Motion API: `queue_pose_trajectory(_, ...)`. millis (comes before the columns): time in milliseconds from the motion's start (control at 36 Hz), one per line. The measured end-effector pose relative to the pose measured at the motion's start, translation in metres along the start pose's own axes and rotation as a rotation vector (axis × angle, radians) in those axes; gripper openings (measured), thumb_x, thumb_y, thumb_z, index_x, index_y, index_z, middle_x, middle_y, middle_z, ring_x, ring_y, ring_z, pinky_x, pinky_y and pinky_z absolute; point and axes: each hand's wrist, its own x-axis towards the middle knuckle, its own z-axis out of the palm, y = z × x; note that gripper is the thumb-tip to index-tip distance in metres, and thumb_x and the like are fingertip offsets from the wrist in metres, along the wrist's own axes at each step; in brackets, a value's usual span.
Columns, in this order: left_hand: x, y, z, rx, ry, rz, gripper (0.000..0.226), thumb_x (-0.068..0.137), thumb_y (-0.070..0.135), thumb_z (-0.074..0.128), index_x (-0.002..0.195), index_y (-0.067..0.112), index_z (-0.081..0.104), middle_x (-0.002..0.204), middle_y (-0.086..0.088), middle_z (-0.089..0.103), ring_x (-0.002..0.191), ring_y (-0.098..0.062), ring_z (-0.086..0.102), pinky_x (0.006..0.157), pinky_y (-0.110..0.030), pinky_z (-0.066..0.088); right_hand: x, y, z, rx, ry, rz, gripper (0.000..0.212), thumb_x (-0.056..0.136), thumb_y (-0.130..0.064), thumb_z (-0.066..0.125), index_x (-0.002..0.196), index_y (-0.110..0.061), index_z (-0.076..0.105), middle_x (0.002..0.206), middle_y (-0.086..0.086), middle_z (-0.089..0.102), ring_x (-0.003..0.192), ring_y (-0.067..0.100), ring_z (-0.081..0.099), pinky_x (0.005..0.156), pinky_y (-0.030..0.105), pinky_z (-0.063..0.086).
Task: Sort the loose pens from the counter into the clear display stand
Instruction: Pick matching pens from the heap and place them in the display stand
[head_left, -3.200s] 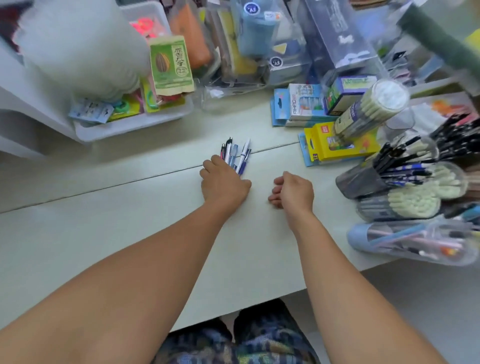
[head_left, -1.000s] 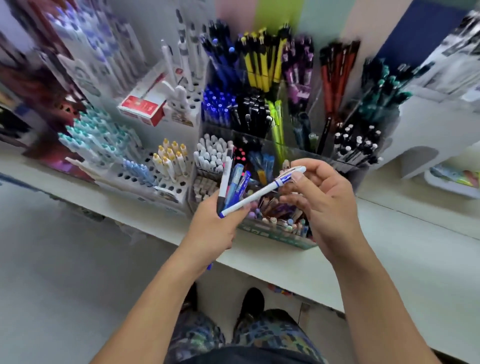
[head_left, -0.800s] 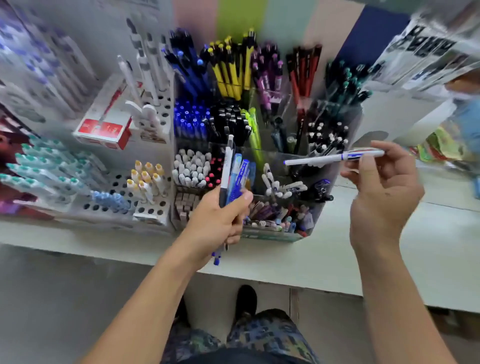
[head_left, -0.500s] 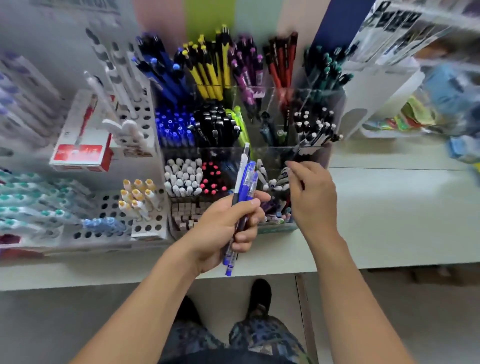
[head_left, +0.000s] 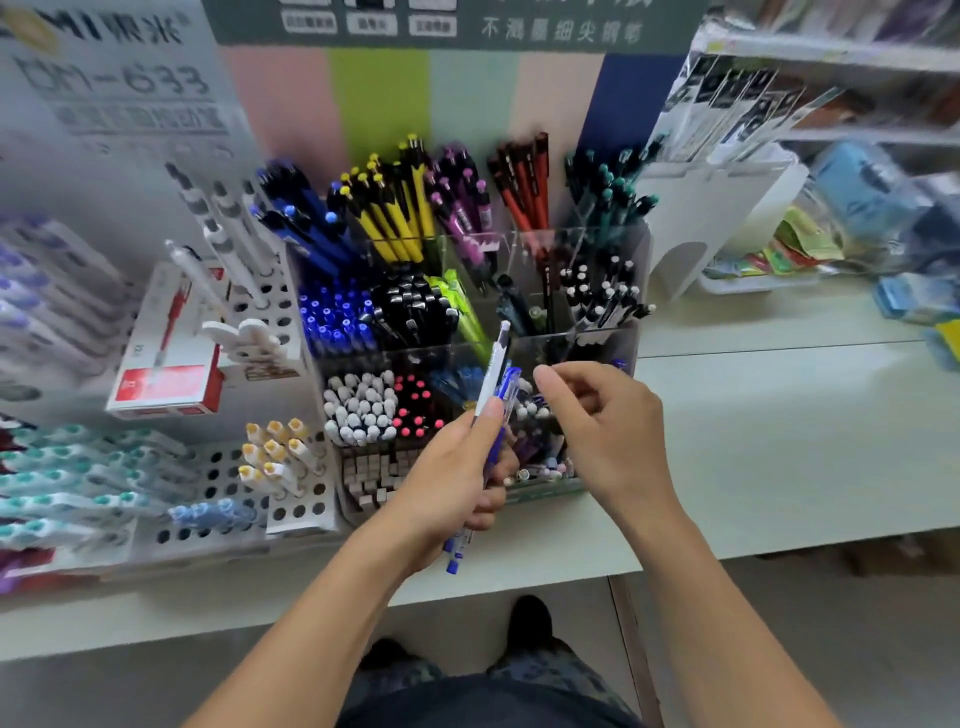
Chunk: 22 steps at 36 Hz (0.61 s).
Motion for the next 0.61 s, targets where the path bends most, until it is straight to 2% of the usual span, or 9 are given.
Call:
queue_pose_trajectory(83, 0.001, 0.0, 0.004, 0.062, -0.018, 0.025, 0.04, 0.103, 0.053, 0.039, 0.092, 0.016, 0.049, 0.069, 0.001, 0.043, 0.049, -0.012, 0.026, 0.043, -0.021, 0.02, -0.002, -0.009, 0.003, 0.296, -0.213, 0.213, 0.02, 0.091, -0.035, 0.074, 0.088, -0.016, 0.079, 0.067, -0.004, 0.07, 0.057, 0.012, 0.059, 0.053, 0.024, 0.045)
queue_pose_trajectory(139, 0.002, 0.0, 0.007, 0.063, -0.016, 0.041, 0.039, 0.105, 0.049, 0.041, 0.097, 0.013, 0.053, 0.07, 0.0, 0.045, 0.049, -0.012, 0.029, 0.043, -0.021, 0.022, -0.004, -0.008, 0.006, 0.466, -0.272, 0.301, 0.023, 0.094, -0.029, 0.071, 0.087, -0.008, 0.077, 0.063, 0.011, 0.064, 0.055, 0.023, 0.057, 0.049, 0.024, 0.041)
queue_pose_trajectory(167, 0.002, -0.001, 0.008, 0.057, -0.014, 0.045, 0.037, 0.106, 0.046, 0.042, 0.1, 0.01, 0.053, 0.072, -0.001, 0.047, 0.049, -0.011, 0.03, 0.042, -0.021, 0.023, -0.004, -0.006, 0.006, 0.515, -0.289, 0.328, 0.024, 0.095, -0.027, 0.07, 0.089, -0.005, 0.076, 0.064, 0.015, 0.063, 0.056, 0.027, 0.058, 0.049, 0.025, 0.041)
queue_pose_trajectory(222, 0.003, -0.002, 0.008, 0.041, 0.0, 0.044, 0.03, 0.106, 0.039, 0.046, 0.102, 0.009, 0.052, 0.073, -0.002, 0.049, 0.047, -0.011, 0.033, 0.04, -0.021, 0.025, -0.004, -0.002, 0.003, 0.561, -0.308, 0.359, 0.025, 0.096, -0.023, 0.069, 0.092, 0.002, 0.073, 0.063, 0.016, 0.064, 0.053, 0.024, 0.061, 0.052, 0.026, 0.043)
queue_pose_trajectory(333, 0.006, -0.005, 0.015, 0.021, 0.022, 0.039, 0.017, 0.105, 0.03, 0.05, 0.102, 0.014, 0.051, 0.072, -0.003, 0.052, 0.045, -0.011, 0.034, 0.039, -0.019, 0.025, -0.002, 0.007, -0.004, 0.585, -0.356, 0.37, 0.025, 0.098, -0.02, 0.065, 0.095, 0.005, 0.071, 0.07, 0.017, 0.066, 0.058, 0.027, 0.062, 0.057, 0.027, 0.048)
queue_pose_trajectory(472, 0.009, 0.0, 0.028, 0.051, 0.037, 0.104, 0.014, 0.104, 0.026, 0.053, 0.107, 0.012, 0.054, 0.072, -0.004, 0.06, 0.044, -0.013, 0.043, 0.038, -0.021, 0.029, -0.002, 0.011, -0.014, 0.703, -0.274, 0.36, 0.021, 0.095, -0.013, 0.067, 0.098, 0.008, 0.071, 0.065, 0.017, 0.062, 0.049, 0.025, 0.054, 0.051, 0.026, 0.047)
queue_pose_trajectory(556, 0.012, 0.007, 0.033, 0.054, 0.015, 0.125, 0.013, 0.104, 0.024, 0.053, 0.106, 0.011, 0.056, 0.075, -0.006, 0.065, 0.046, -0.017, 0.05, 0.037, -0.023, 0.034, 0.0, 0.013, -0.019, 0.84, -0.213, 0.39, 0.015, 0.093, -0.011, 0.07, 0.099, 0.002, 0.074, 0.063, 0.013, 0.058, 0.047, 0.02, 0.05, 0.048, 0.024, 0.046)
queue_pose_trajectory(611, 0.014, 0.01, 0.037, 0.033, -0.008, 0.1, 0.014, 0.104, 0.024, 0.052, 0.106, 0.012, 0.059, 0.078, -0.008, 0.069, 0.047, -0.018, 0.052, 0.037, -0.023, 0.037, 0.002, 0.017, -0.023, 0.938, -0.17, 0.432, 0.014, 0.094, -0.012, 0.069, 0.102, -0.003, 0.076, 0.066, 0.009, 0.06, 0.051, 0.017, 0.049, 0.051, 0.025, 0.047)
